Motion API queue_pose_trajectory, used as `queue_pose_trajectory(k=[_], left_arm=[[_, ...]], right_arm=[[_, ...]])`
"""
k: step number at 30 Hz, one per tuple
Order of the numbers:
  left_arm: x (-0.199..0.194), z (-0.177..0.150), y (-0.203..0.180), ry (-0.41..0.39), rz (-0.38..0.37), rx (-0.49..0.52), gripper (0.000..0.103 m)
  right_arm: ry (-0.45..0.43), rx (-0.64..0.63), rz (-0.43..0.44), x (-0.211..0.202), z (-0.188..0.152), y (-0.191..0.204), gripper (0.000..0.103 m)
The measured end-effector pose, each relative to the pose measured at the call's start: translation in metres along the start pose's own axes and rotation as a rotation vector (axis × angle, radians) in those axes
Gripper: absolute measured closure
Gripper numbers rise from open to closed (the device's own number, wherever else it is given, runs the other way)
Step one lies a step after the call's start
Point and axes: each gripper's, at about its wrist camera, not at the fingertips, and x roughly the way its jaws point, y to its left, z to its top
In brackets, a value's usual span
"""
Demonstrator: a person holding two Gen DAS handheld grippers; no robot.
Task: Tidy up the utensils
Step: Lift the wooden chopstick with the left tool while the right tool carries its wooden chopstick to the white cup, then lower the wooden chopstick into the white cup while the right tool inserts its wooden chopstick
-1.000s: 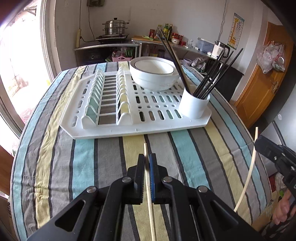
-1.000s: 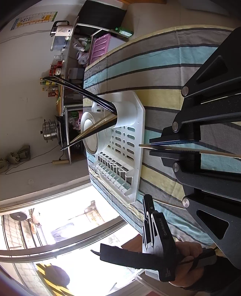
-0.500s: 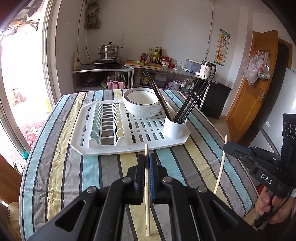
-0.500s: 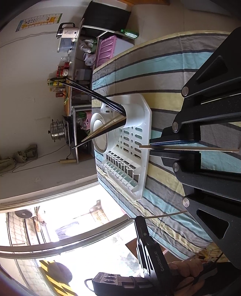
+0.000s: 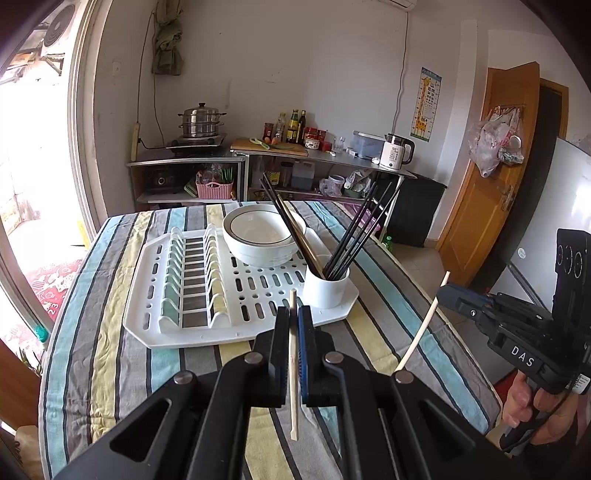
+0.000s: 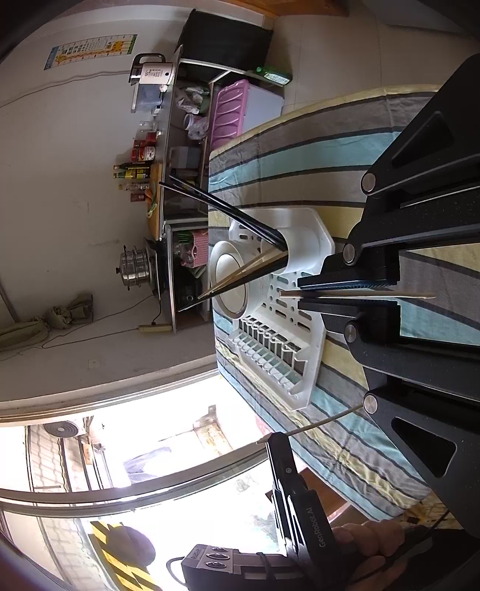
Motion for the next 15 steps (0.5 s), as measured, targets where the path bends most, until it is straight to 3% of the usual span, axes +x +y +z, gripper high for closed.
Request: queue_pose_trajectory(k=[15], left_arm=[[0.033,0.083,-0.026,-0.078,-0.057,0.04,0.098]], right_arm=[[-0.109,0.028,-0.02,0.012,0.067,-0.027,0.099]])
